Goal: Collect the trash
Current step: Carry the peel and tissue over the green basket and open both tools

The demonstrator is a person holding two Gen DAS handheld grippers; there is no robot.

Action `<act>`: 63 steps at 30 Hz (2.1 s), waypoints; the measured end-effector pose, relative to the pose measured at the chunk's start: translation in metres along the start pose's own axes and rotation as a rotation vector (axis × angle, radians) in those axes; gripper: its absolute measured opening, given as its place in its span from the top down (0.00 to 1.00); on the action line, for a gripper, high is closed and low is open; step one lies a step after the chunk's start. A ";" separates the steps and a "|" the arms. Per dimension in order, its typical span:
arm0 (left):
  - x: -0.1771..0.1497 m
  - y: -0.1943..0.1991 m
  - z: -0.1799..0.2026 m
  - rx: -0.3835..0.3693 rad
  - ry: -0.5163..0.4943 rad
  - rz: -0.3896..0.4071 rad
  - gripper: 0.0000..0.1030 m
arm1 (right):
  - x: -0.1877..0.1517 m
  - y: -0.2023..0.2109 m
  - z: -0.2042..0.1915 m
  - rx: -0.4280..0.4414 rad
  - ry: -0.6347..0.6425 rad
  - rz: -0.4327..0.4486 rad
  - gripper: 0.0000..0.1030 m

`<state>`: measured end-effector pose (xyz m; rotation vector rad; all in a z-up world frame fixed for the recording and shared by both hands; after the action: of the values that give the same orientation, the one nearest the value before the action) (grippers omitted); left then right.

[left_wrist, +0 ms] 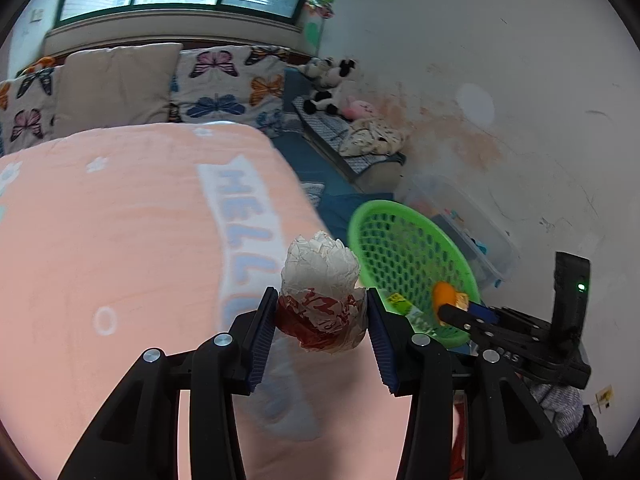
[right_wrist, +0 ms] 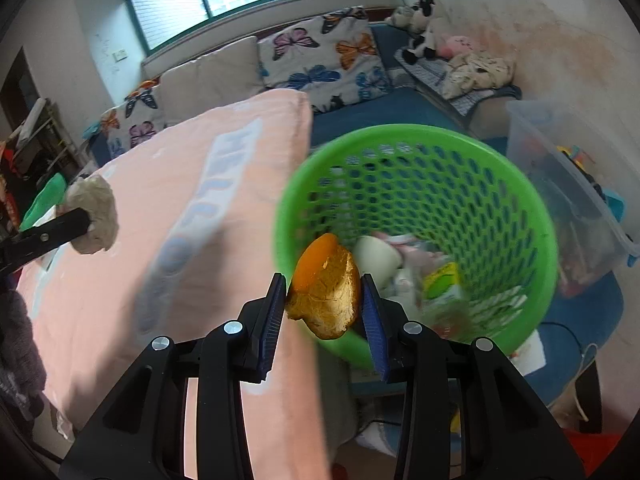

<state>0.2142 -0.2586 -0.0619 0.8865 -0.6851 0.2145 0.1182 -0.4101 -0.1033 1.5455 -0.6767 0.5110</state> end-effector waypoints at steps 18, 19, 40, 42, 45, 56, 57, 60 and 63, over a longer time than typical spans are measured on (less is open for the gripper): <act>0.002 -0.059 0.073 -0.038 -0.084 -0.081 0.58 | -0.014 -0.009 0.072 -0.056 -0.099 -0.016 0.51; 0.001 -0.061 0.075 -0.040 -0.087 -0.084 0.58 | -0.015 -0.007 0.073 -0.055 -0.101 -0.013 0.51; -0.026 -0.121 0.111 -0.029 -0.132 -0.194 0.57 | -0.034 0.027 0.083 -0.033 -0.147 0.039 0.48; -0.028 -0.124 0.113 -0.028 -0.137 -0.198 0.57 | -0.035 0.027 0.085 -0.036 -0.149 0.039 0.48; -0.029 -0.127 0.116 -0.029 -0.145 -0.204 0.57 | -0.038 0.028 0.088 -0.035 -0.157 0.040 0.48; -0.036 -0.137 0.123 -0.022 -0.160 -0.220 0.50 | -0.045 0.032 0.096 -0.049 -0.182 0.051 0.31; -0.036 -0.137 0.123 -0.021 -0.160 -0.219 0.48 | -0.046 0.033 0.097 -0.050 -0.184 0.052 0.28; -0.036 -0.137 0.123 -0.023 -0.157 -0.216 0.44 | -0.048 0.034 0.099 -0.058 -0.192 0.056 0.21; -0.035 -0.136 0.122 -0.026 -0.153 -0.215 0.40 | -0.048 0.035 0.101 -0.064 -0.198 0.060 0.15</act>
<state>0.1910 -0.4348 -0.1181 0.9508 -0.7265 -0.0546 0.0514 -0.5053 -0.1195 1.5313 -0.8852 0.3796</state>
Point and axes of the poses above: each gripper's, at about its wrist camera, not at the fingertips, and y roughly against the way its jaws point, z to its right, x to its top, the point moved 9 cm from there along -y, roughly the way its jaws point, and after that the axes turned 9 degrees about y, right-handed, at the moved point
